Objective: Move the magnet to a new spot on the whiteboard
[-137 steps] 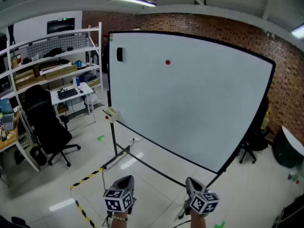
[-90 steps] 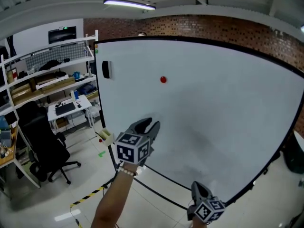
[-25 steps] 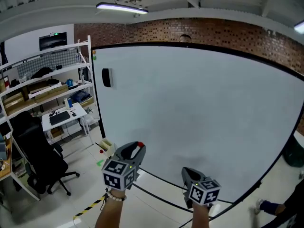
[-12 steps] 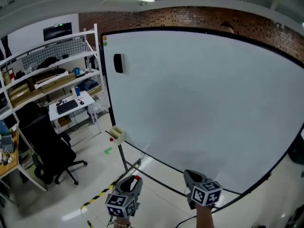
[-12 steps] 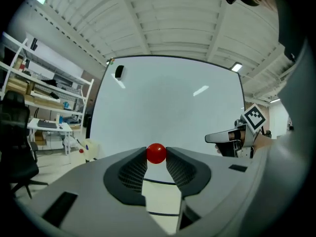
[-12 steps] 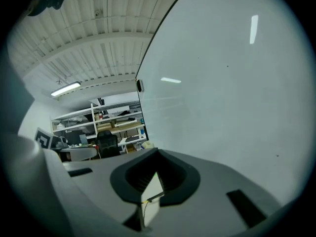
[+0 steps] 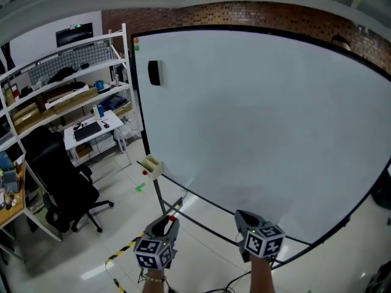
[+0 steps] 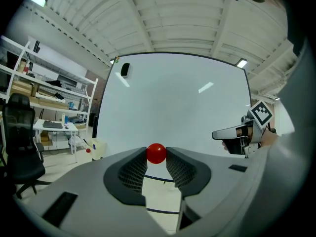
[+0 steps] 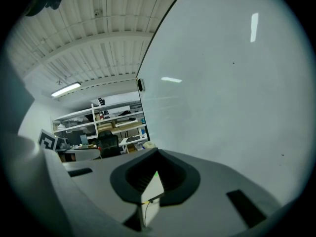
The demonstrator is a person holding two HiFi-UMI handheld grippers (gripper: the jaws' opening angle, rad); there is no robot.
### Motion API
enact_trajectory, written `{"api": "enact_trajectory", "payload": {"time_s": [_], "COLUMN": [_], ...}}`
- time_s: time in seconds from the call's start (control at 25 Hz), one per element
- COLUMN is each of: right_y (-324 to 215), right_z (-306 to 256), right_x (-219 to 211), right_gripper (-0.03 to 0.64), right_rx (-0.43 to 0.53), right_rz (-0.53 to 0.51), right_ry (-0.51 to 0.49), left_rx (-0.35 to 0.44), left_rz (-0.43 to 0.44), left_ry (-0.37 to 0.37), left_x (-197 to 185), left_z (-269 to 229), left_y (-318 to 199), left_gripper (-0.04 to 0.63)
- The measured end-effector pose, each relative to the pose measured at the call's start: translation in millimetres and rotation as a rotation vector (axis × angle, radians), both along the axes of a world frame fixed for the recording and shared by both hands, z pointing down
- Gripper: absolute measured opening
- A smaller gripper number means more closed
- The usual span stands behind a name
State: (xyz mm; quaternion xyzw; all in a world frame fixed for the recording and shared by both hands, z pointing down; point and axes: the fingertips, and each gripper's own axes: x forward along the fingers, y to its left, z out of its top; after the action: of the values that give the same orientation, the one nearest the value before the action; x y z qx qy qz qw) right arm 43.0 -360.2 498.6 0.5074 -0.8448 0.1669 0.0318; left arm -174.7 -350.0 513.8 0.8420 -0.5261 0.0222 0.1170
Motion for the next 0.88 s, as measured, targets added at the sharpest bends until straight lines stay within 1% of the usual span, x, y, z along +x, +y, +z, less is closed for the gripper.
{"api": "enact_trajectory", "payload": {"time_s": [0.28,0.48,0.88], "right_y": [5,8,9], "right_z": [1,0,-8], "right_x": [7,8,12], "right_gripper": [0.011,0.011,0.011], "right_rx": [-0.002,0.002,0.019], "right_rz": [0.013,0.008,0.003], "right_ry": [0.003,-0.002,0.003], "left_rx": [0.001,0.001,0.009], "left_rz": [0.008,0.009,0.011], "left_ry": [0.005,0.025,0.02], "left_x": [7,9,15], "left_z": [-1,-2,-9], "left_y": [1,5,1], "left_gripper": [0.124,0.123,0.123]}}
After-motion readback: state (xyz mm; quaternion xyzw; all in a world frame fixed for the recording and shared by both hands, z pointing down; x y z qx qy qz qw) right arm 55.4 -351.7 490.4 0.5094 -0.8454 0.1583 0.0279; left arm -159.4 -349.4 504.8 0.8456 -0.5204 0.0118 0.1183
